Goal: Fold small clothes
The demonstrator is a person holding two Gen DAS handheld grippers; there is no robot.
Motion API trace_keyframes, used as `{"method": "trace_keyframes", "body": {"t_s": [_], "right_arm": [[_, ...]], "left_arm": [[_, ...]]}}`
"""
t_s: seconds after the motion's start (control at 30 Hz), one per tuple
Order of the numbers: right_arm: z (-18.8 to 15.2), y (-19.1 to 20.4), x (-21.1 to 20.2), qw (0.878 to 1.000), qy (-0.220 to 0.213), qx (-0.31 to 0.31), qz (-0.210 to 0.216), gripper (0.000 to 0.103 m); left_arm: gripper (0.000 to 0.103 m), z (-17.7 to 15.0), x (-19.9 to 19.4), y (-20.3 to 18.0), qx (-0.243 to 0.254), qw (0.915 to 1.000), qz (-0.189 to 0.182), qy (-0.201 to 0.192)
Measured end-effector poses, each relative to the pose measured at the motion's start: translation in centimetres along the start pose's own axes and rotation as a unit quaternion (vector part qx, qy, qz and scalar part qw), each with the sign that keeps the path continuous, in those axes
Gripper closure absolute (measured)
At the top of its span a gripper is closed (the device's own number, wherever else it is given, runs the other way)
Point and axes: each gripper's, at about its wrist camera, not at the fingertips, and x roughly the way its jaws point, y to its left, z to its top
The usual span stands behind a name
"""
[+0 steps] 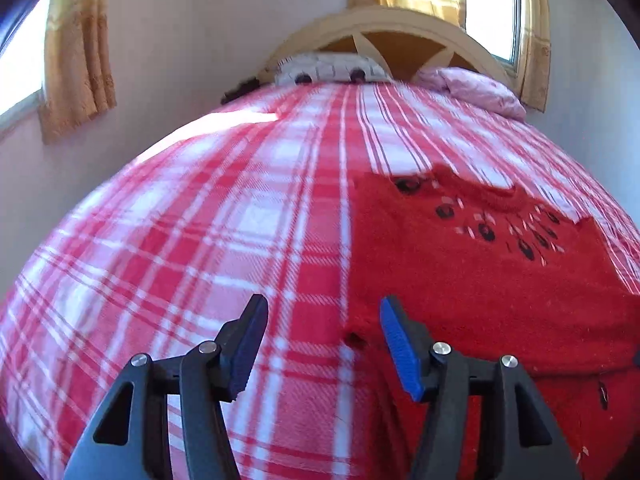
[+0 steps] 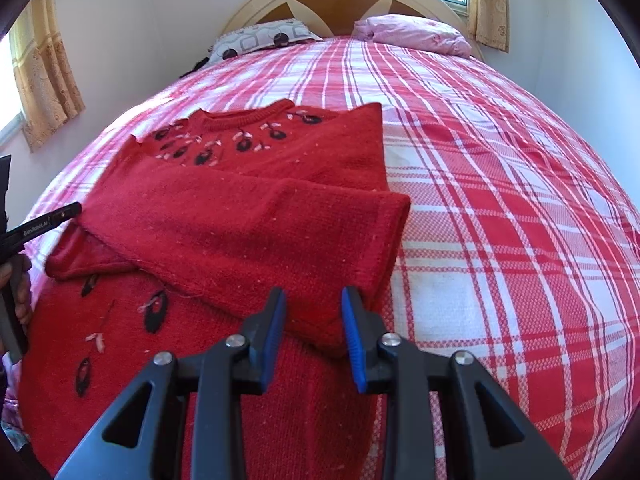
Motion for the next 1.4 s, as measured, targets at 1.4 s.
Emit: {"method": "trace_keyframes", "body": {"t_s": [1.4], "right_arm": [[10.5,2.8,6.4,0.994,0.020,-0.040,0.097,0.068]], "left_arm": [[0.035,3.0,4.2,2.6,-0.003,0.9986,0.036,0.039]]}}
